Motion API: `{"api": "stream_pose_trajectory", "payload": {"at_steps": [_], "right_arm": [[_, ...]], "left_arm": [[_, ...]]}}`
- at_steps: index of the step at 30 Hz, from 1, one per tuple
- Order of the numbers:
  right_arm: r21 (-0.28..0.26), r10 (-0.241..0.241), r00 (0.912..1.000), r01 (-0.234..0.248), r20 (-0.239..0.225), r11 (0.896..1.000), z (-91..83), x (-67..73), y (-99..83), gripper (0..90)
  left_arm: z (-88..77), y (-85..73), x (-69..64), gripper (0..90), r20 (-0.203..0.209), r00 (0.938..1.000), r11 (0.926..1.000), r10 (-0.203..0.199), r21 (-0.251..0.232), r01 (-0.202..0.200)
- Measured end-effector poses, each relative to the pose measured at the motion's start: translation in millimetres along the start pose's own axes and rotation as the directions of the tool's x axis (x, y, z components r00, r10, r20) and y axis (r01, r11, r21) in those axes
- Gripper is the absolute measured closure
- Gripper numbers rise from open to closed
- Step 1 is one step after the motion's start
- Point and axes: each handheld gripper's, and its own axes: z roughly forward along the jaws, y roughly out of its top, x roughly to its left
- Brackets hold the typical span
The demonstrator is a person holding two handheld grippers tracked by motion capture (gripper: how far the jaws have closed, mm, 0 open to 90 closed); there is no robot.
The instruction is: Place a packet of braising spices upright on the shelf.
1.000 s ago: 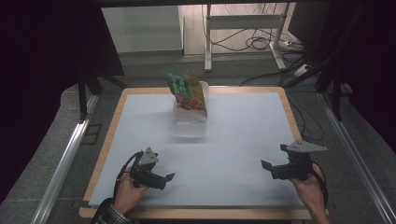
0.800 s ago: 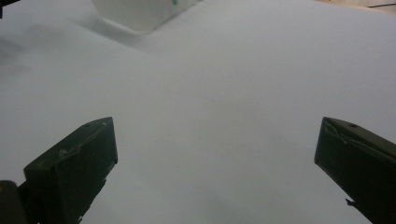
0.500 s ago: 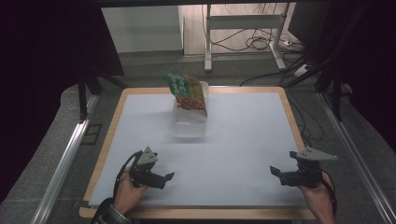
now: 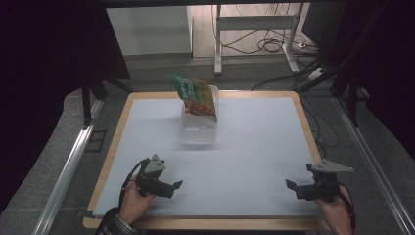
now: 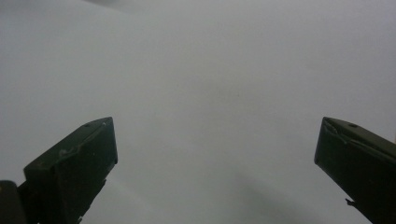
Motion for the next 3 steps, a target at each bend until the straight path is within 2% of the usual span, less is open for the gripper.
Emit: {"api": "stream_pose_trajectory", "payload": {"at_steps": [3], "right_arm": [[-0.001,0.001,0.9999,-0.001,-0.011,1.0,1.0,-1.0,-0.5,0.0]], "left_arm": [[0.5,0.6,0.0,0.4,-0.002,1.0,1.0,0.002,0.001,-0.002]]}}
